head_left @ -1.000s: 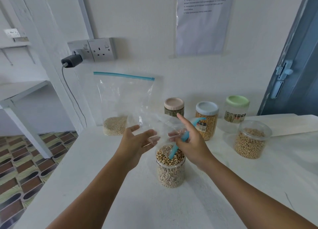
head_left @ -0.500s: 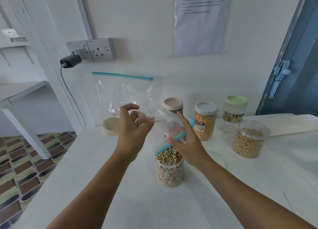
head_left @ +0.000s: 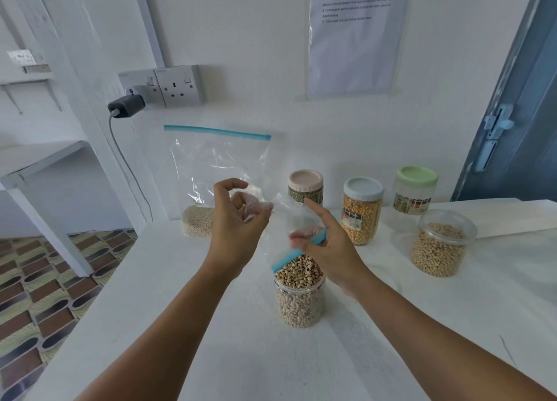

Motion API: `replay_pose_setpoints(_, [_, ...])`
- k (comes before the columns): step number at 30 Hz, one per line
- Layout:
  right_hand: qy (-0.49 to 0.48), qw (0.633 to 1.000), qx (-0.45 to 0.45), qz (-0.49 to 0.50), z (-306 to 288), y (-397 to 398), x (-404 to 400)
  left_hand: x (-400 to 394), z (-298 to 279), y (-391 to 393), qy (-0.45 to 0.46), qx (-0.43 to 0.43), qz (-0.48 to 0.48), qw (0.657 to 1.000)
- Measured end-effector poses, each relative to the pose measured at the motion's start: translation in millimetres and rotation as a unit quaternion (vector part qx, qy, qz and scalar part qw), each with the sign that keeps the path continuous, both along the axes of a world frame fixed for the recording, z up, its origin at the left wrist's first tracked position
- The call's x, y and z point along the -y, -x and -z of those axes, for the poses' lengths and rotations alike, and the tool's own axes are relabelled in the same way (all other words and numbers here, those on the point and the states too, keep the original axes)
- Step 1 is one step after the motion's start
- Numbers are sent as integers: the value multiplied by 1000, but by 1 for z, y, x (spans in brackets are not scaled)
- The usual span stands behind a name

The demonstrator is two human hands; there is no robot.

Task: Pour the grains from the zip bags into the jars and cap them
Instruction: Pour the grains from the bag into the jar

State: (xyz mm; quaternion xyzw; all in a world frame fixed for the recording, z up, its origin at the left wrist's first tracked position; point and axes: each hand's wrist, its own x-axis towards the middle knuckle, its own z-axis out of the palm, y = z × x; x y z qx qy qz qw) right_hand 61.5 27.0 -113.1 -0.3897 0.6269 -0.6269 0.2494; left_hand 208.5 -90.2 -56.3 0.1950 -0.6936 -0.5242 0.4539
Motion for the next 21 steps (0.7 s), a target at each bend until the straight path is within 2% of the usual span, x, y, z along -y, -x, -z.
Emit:
replay_pose_setpoints(6, [9,999,-32,5,-5,1,-2,3,12,-3,-45,-1,14,999])
replay_pose_setpoints(12, [20,999,-13,23,-2,2,-4,4,19,-9,-74,6,13,997])
replay_pose_setpoints(15, [12,999,-29,27,-6,2,-5,5,27,-16,-143,6,-6,990])
replay_pose_setpoints(18, [10,999,-40,24,-7,4,-8,15,41,-22,-302,-29,-48,952])
replay_pose_setpoints(21, [4,999,-52,16,-6,6,-9,38,49,-28,-484,-96,-70,867])
